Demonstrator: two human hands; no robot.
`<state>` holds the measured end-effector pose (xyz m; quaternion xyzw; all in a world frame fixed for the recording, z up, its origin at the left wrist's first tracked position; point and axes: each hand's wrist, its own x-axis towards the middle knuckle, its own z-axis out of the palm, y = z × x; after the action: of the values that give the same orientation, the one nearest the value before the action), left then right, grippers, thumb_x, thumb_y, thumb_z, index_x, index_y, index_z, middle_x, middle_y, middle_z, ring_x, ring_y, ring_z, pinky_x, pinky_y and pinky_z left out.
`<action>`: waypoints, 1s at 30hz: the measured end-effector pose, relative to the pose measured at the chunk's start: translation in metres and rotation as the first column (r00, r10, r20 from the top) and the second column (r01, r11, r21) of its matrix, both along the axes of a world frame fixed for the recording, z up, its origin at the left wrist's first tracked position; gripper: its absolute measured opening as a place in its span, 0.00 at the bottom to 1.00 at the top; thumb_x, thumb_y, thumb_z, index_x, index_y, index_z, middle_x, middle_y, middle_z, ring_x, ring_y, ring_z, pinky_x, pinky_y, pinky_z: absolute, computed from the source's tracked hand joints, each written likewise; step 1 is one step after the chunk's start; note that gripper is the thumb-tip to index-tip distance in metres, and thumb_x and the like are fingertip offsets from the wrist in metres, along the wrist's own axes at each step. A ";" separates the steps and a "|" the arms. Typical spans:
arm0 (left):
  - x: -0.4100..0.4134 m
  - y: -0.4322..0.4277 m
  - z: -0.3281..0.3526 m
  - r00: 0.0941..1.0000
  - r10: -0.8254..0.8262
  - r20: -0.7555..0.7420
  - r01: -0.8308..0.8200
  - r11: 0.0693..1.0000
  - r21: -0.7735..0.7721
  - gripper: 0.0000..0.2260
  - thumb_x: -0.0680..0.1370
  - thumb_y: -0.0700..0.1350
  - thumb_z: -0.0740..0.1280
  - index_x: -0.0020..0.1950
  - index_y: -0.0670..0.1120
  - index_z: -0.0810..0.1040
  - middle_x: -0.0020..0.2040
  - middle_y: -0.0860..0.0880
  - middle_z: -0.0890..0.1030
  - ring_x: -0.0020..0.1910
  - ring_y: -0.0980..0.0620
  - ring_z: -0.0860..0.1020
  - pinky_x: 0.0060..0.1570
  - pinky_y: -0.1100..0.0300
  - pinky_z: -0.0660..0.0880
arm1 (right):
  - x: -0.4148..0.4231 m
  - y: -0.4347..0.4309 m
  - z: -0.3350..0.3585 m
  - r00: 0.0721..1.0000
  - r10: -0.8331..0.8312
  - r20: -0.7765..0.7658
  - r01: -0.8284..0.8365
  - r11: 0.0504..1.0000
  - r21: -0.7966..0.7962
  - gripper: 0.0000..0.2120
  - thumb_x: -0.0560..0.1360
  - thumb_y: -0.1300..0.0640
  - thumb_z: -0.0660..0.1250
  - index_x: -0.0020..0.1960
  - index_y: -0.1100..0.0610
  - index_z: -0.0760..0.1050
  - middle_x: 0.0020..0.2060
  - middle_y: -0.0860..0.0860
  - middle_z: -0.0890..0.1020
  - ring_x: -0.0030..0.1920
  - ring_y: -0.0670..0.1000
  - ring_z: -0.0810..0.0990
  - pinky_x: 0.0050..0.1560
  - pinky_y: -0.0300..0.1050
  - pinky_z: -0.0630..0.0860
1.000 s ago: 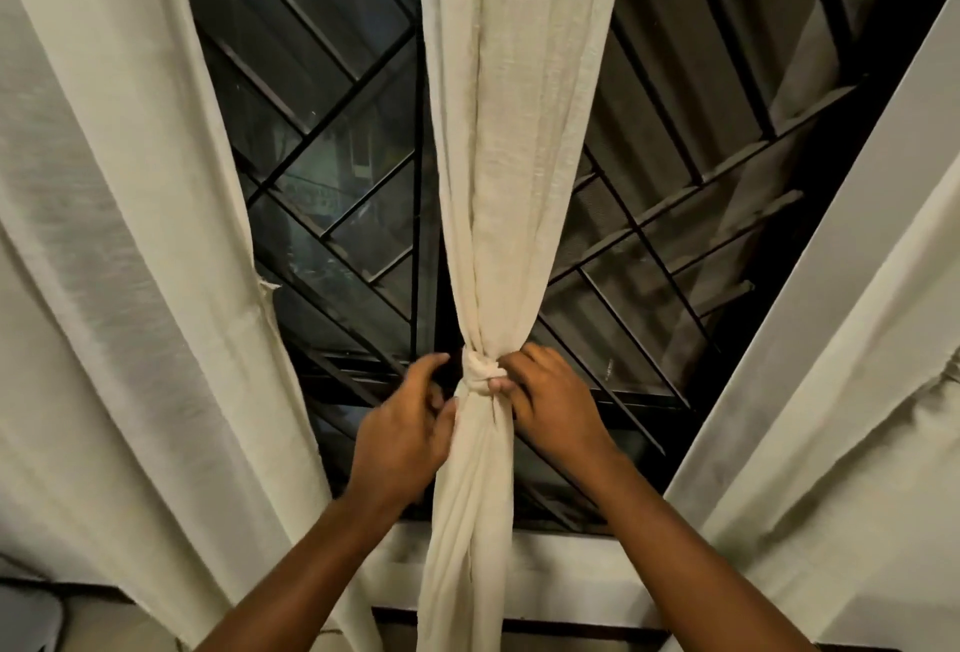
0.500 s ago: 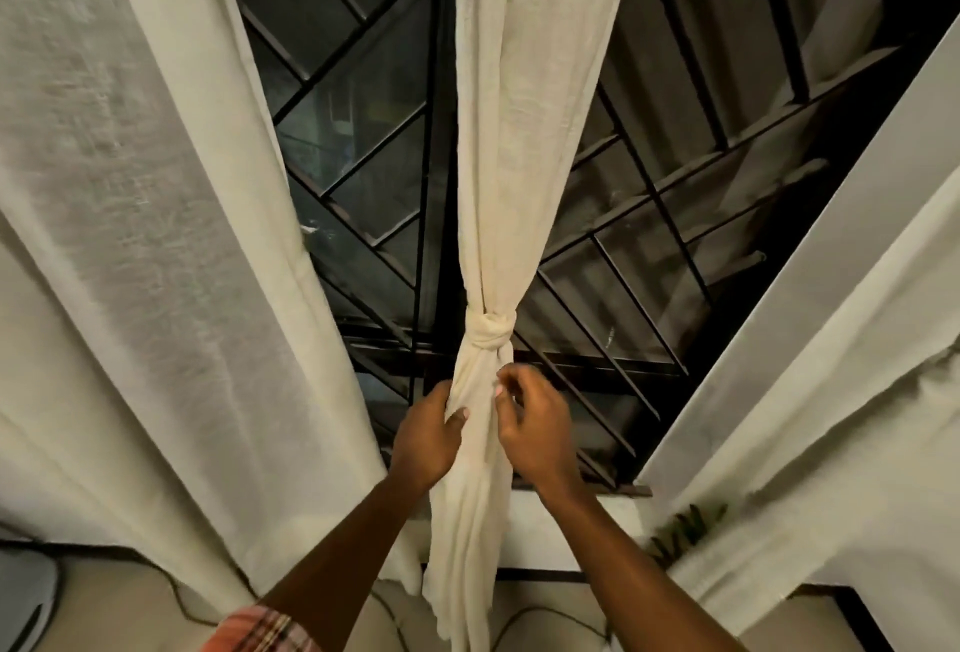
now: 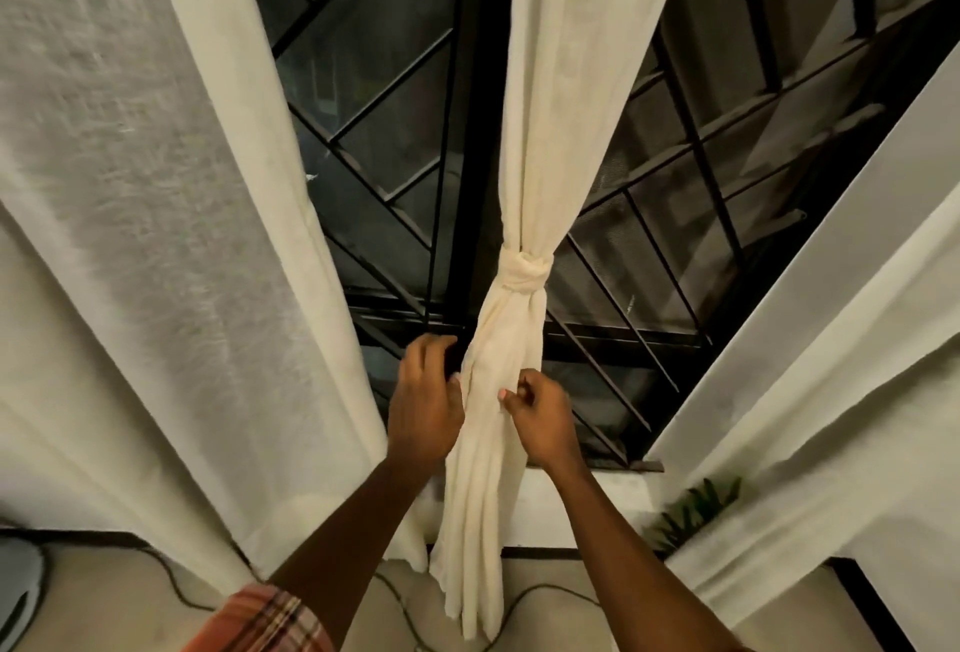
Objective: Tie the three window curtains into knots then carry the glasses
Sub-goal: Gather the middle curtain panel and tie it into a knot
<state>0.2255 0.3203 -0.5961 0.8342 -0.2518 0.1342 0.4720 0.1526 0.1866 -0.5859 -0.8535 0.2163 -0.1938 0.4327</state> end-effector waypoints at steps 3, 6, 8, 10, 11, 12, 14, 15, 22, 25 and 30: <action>-0.012 0.009 -0.019 0.953 0.012 0.302 -0.031 0.998 0.056 0.13 0.75 0.40 0.66 0.58 0.47 0.72 0.57 0.44 0.76 0.55 0.46 0.76 0.52 0.53 0.76 | 0.005 0.005 -0.008 0.996 0.010 0.083 -0.006 0.999 -0.053 0.07 0.76 0.59 0.67 0.40 0.57 0.73 0.34 0.47 0.77 0.35 0.41 0.74 0.35 0.30 0.68; -0.018 0.009 -0.034 0.901 -0.061 0.430 0.006 0.992 0.127 0.10 0.75 0.43 0.64 0.56 0.48 0.71 0.54 0.46 0.78 0.51 0.47 0.78 0.48 0.54 0.79 | 0.007 0.010 -0.021 0.986 0.033 0.162 -0.016 0.994 -0.105 0.06 0.78 0.57 0.66 0.41 0.55 0.74 0.36 0.46 0.78 0.37 0.41 0.76 0.37 0.31 0.70; -0.023 0.002 -0.043 0.897 -0.069 0.437 0.024 0.994 0.107 0.09 0.76 0.43 0.62 0.56 0.47 0.73 0.55 0.46 0.78 0.51 0.48 0.78 0.47 0.54 0.79 | 0.007 0.012 -0.030 0.974 0.047 0.223 -0.026 0.995 -0.094 0.05 0.78 0.56 0.66 0.46 0.56 0.77 0.41 0.47 0.81 0.42 0.42 0.79 0.42 0.33 0.74; -0.030 -0.006 -0.055 0.910 -0.061 0.409 0.038 0.997 0.065 0.10 0.76 0.41 0.64 0.58 0.46 0.74 0.57 0.47 0.77 0.53 0.49 0.77 0.49 0.55 0.78 | 0.006 0.010 -0.040 0.959 0.046 0.281 -0.026 0.997 -0.074 0.03 0.77 0.57 0.66 0.48 0.55 0.78 0.43 0.46 0.81 0.44 0.42 0.79 0.46 0.35 0.76; -0.032 -0.010 -0.060 0.920 -0.053 0.389 0.041 0.998 0.040 0.11 0.76 0.41 0.65 0.59 0.46 0.74 0.57 0.47 0.77 0.54 0.49 0.76 0.50 0.56 0.78 | 0.006 0.007 -0.042 0.950 0.046 0.308 -0.026 0.997 -0.066 0.02 0.77 0.58 0.67 0.48 0.54 0.77 0.43 0.46 0.81 0.44 0.41 0.79 0.47 0.35 0.76; -0.036 -0.014 -0.068 0.924 -0.046 0.379 0.042 0.999 0.018 0.12 0.76 0.41 0.66 0.59 0.47 0.73 0.58 0.48 0.76 0.55 0.50 0.76 0.50 0.57 0.77 | 0.005 0.006 -0.047 0.939 0.045 0.342 -0.030 0.998 -0.049 0.04 0.76 0.60 0.67 0.50 0.53 0.77 0.44 0.45 0.81 0.45 0.41 0.79 0.47 0.36 0.76; -0.044 -0.020 -0.083 0.925 -0.031 0.378 0.044 0.999 -0.026 0.13 0.76 0.41 0.66 0.59 0.48 0.72 0.57 0.50 0.75 0.54 0.52 0.75 0.49 0.58 0.77 | 0.003 0.003 -0.055 0.922 0.053 0.383 -0.067 0.998 0.021 0.11 0.75 0.64 0.68 0.54 0.52 0.75 0.48 0.45 0.81 0.48 0.41 0.79 0.49 0.34 0.76; -0.045 -0.024 -0.089 0.926 -0.022 0.376 0.044 0.998 -0.049 0.12 0.76 0.41 0.67 0.58 0.48 0.72 0.56 0.50 0.75 0.53 0.52 0.75 0.47 0.59 0.77 | 0.003 0.002 -0.059 0.919 0.063 0.388 -0.088 0.995 0.048 0.13 0.74 0.64 0.68 0.55 0.51 0.74 0.50 0.44 0.80 0.49 0.41 0.79 0.49 0.34 0.76; -0.057 -0.045 -0.127 0.951 0.038 0.306 0.016 0.985 -0.174 0.12 0.78 0.45 0.65 0.61 0.49 0.70 0.59 0.52 0.73 0.53 0.54 0.76 0.47 0.56 0.78 | -0.008 -0.006 -0.089 0.882 0.125 0.455 -0.136 0.991 -0.010 0.08 0.75 0.63 0.69 0.52 0.55 0.79 0.47 0.47 0.83 0.48 0.42 0.81 0.47 0.34 0.78; -0.059 -0.053 -0.136 0.963 0.096 0.251 -0.043 0.977 -0.209 0.17 0.78 0.49 0.65 0.66 0.49 0.67 0.63 0.51 0.72 0.57 0.52 0.75 0.50 0.54 0.78 | -0.013 -0.013 -0.098 0.871 0.153 0.467 -0.145 0.988 -0.053 0.01 0.75 0.61 0.69 0.45 0.56 0.79 0.38 0.45 0.81 0.40 0.40 0.79 0.39 0.28 0.73; -0.066 -0.057 -0.137 0.962 0.191 0.195 -0.158 0.972 -0.173 0.15 0.79 0.51 0.64 0.64 0.51 0.67 0.59 0.53 0.76 0.53 0.52 0.78 0.49 0.53 0.78 | -0.019 -0.027 -0.102 0.883 0.154 0.444 -0.153 0.988 -0.039 0.05 0.74 0.59 0.71 0.50 0.58 0.80 0.44 0.48 0.82 0.45 0.43 0.80 0.48 0.38 0.78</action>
<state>0.1594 0.2632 -0.7330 0.7949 -0.2142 0.2821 0.4926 0.1332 0.1591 -0.6882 -0.8014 0.0432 -0.3495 0.4835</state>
